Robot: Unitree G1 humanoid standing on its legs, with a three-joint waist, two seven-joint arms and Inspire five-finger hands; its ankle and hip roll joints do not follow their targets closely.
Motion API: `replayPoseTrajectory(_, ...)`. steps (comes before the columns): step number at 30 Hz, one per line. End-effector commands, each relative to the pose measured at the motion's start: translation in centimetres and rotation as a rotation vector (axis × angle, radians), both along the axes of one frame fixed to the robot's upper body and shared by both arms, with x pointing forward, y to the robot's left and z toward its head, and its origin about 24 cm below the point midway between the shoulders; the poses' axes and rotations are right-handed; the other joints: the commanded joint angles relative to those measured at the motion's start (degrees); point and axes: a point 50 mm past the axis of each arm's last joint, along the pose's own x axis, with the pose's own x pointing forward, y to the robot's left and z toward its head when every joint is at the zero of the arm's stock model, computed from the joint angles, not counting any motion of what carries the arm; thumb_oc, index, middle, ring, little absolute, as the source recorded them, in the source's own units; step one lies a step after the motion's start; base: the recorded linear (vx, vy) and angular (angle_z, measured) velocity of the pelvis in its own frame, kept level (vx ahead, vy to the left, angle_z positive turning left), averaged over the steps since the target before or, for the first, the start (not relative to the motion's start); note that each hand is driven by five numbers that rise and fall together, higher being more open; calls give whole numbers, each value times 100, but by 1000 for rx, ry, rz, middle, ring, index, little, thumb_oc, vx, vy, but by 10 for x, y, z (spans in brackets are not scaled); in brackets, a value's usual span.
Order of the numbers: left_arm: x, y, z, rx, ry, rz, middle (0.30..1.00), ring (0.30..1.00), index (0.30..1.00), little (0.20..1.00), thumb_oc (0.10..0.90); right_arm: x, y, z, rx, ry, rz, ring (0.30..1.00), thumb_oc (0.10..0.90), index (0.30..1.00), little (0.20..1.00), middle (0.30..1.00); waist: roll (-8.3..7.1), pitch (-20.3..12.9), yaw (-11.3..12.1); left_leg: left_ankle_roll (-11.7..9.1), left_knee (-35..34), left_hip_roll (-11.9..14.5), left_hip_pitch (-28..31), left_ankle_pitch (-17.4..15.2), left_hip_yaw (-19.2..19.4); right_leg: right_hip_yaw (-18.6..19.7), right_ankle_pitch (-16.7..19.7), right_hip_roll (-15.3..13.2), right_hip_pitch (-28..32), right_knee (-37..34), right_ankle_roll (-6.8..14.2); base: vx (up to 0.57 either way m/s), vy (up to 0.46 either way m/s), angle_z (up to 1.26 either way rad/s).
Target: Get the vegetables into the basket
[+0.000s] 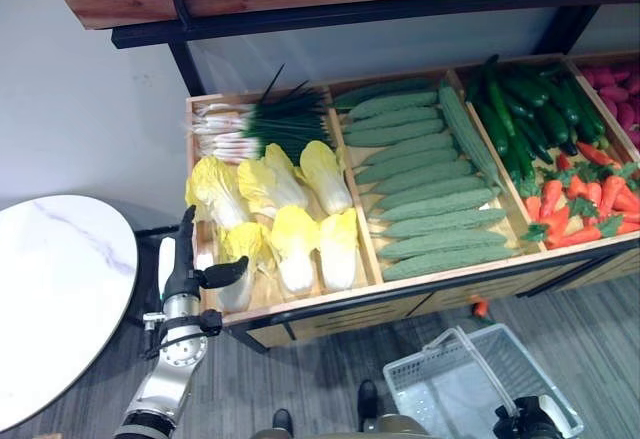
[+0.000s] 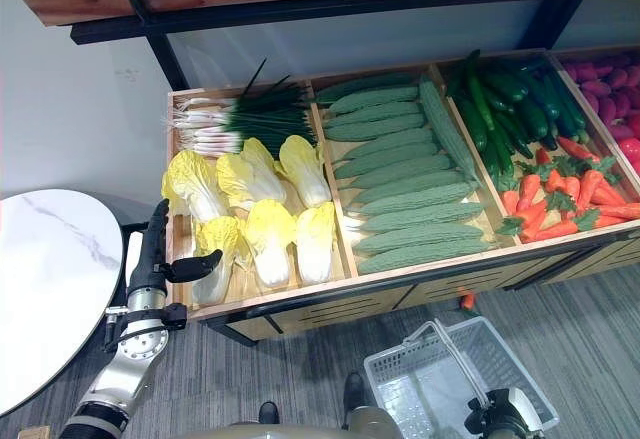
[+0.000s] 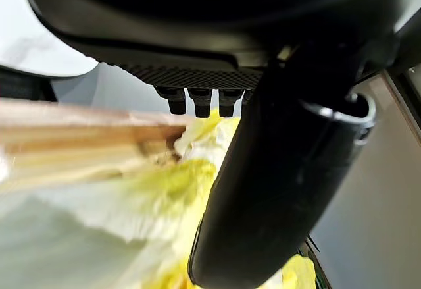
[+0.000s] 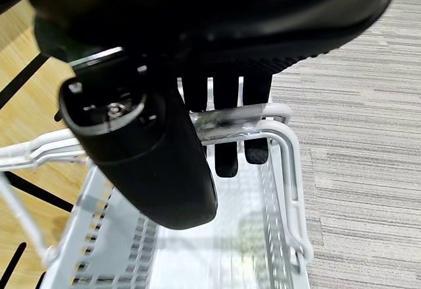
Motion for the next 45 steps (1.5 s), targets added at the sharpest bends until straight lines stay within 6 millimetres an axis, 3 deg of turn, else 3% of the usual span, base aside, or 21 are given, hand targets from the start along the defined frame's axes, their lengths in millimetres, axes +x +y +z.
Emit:
replayPoseTrajectory(1, 21, 9, 41, 81, -183, -39, 1000, 1000, 1000, 1000, 900, 6, -21, 13, -98, -27, -2, 300, 400, 300, 300, 300, -353, -268, -19, -181, -2, 210, -183, -93, -206, 209, -27, -649, 27, 36, 656, 6, -21, -4)
replayPoseTrajectory(11, 17, 0, 21, 111, -63, -115, 1000, 1000, 1000, 1000, 900, 2, -19, 11, -90, -14, -17, 300, 400, 300, 300, 300, -348, -239, -23, -182, -2, 237, -158, -93, -174, 241, -35, -617, 36, 36, 655, 1, -7, -2)
replayPoseTrajectory(22, 4, 7, -25, 260, 207, -142, 1000, 1000, 1000, 1000, 900, 7, -15, 10, -90, -31, -2, 300, 400, 300, 300, 300, -341, -233, -47, -173, -2, 237, -132, -107, -115, 259, -31, -594, 35, 36, 655, 0, -1, -1)
replayPoseTrajectory(23, 3, 9, -29, 276, 231, -138, 824, 824, 824, 824, 775, 7, -15, 10, -91, -29, -3, 300, 400, 300, 300, 300, -345, -233, -48, -172, -2, 238, -128, -110, -113, 259, -29, -592, 36, 36, 655, 0, 0, 0)
replayPoseTrajectory(24, 0, 12, -34, 285, 259, -124, 536, 536, 536, 536, 569, 7, -16, 10, -93, -28, -2, 300, 400, 300, 300, 300, -350, -231, -51, -170, -2, 239, -126, -111, -107, 265, -28, -591, 35, 36, 654, 0, 0, 0)
replayPoseTrajectory(25, 0, 14, -35, 291, 264, -108, 300, 300, 300, 300, 400, 7, -17, 11, -95, -27, -4, 300, 400, 300, 300, 300, -354, -230, -46, -169, -2, 239, -125, -111, -106, 274, -26, -589, 32, 36, 653, 0, 0, 0)
replayPoseTrajectory(29, -2, 18, -36, 294, 265, -65, 300, 300, 300, 300, 400, 7, -15, 10, -97, -26, -1, 300, 400, 300, 300, 300, -361, -236, -47, -170, -2, 241, -117, -115, -95, 279, -20, -583, 26, 36, 651, 2, -2, -1)
replayPoseTrajectory(32, 0, 25, -25, 235, 177, 47, 300, 300, 300, 300, 400, 1, -14, 8, -98, -13, -7, 300, 400, 300, 300, 300, -395, -250, -30, -170, -2, 248, -99, -121, -75, 269, -25, -576, 40, 36, 652, 9, -10, -4)
replayPoseTrajectory(35, 10, 28, 8, 214, -22, 127, 300, 300, 300, 300, 400, -3, -11, 6, -100, -4, -11, 300, 400, 300, 300, 300, -425, -263, -6, -174, -2, 248, -93, -132, -84, 247, -33, -580, 62, 36, 651, 0, 0, 0)
replayPoseTrajectory(37, 14, 27, 31, 206, -146, 135, 300, 300, 300, 300, 400, -5, -10, 5, -100, 5, -14, 300, 400, 300, 300, 300, -445, -264, 5, -175, -2, 250, -79, -138, -96, 233, -37, -585, 81, 36, 653, 0, 0, 0)
replayPoseTrajectory(38, 17, 23, 55, 185, -262, 125, 300, 300, 300, 300, 400, -5, -9, 4, -95, 6, -14, 300, 400, 300, 300, 300, -454, -262, 24, -175, -2, 246, -80, -146, -98, 233, -39, -594, 86, 36, 655, 0, 0, 0)
replayPoseTrajectory(45, 13, 21, 95, 101, -451, 13, 300, 300, 300, 300, 400, -1, -8, 4, -67, -7, -14, 300, 400, 300, 300, 300, -437, -256, 56, -178, -2, 228, -68, -162, -102, 240, -39, -622, 102, 36, 654, 0, 0, 0)
